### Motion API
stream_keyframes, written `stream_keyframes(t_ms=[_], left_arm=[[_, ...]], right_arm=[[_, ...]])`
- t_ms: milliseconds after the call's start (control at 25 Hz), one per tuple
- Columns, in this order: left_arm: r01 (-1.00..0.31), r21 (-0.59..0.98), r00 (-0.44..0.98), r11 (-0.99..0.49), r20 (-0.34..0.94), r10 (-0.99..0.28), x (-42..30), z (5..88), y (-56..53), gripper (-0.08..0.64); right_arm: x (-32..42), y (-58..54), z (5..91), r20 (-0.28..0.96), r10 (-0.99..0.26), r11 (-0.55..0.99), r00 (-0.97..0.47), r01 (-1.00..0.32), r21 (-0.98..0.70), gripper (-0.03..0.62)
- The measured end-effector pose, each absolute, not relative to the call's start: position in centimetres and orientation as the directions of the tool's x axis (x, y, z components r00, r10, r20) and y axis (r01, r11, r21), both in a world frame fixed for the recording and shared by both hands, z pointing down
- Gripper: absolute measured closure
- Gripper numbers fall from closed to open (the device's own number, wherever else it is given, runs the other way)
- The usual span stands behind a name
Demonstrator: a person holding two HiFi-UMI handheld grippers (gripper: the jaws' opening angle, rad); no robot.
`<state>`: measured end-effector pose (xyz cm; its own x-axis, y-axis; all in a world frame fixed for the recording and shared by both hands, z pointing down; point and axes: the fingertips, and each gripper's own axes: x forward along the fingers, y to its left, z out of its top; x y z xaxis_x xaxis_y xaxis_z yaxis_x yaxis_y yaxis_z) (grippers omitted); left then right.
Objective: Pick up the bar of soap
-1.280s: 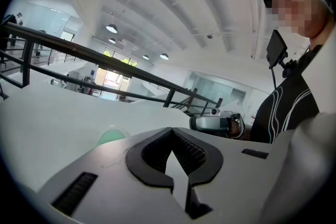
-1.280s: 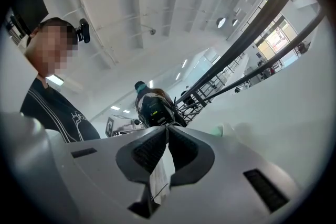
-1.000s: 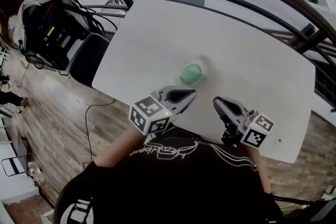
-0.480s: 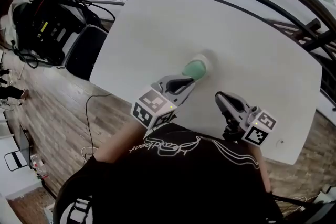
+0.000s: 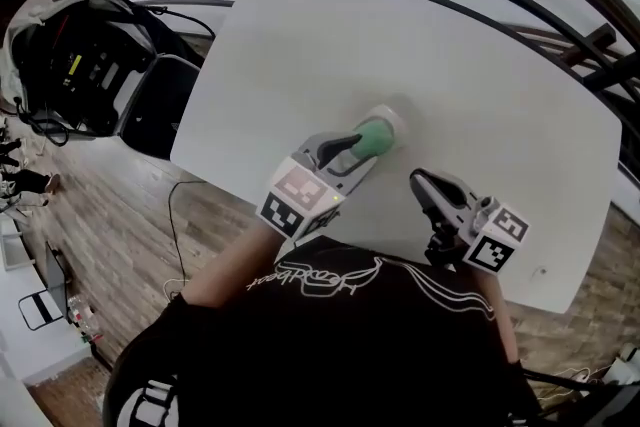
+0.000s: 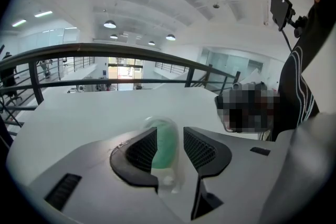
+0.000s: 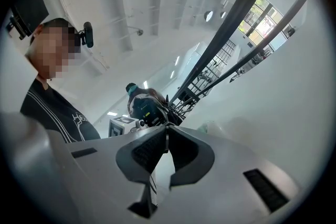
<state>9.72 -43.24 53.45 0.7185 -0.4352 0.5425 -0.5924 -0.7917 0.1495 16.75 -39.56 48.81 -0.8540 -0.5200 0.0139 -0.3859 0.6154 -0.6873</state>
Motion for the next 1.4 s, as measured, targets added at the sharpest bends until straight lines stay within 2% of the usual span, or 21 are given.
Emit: stream_keyframes(t_ms=[200,400,880,1400], left_arm=[[-0.571,0.085,0.688,-0.816,0.592,-0.420,9.6,55.2,-43.9,0.338],[-0.548,0.034,0.653,-0.836,0.641,-0.402,9.5,56.8,-44.3,0.290],[-0.534,-0.033,0.590,-0.845,0.701,-0.401,10.7,59.1,-45.7,0.285],[-0.540,-0.001,0.585,-0.841,0.718,-0.377,12.4,60.1,-48.6,0.290]], right_arm=[[16.6,-40.1,49.2,0.019,-0.521,0.607,-0.853,-0.386,-0.695,0.574],[16.4,-40.2,49.5,0.019,-0.521,0.604,-0.853,-0.384,-0.698,0.574],[17.8,-41.6,50.3,0.019,-0.546,0.580,-0.837,-0.395,-0.713,0.574],[20.1,-43.9,51.0,0.026,-0.550,0.563,-0.834,-0.394,-0.727,0.574]])
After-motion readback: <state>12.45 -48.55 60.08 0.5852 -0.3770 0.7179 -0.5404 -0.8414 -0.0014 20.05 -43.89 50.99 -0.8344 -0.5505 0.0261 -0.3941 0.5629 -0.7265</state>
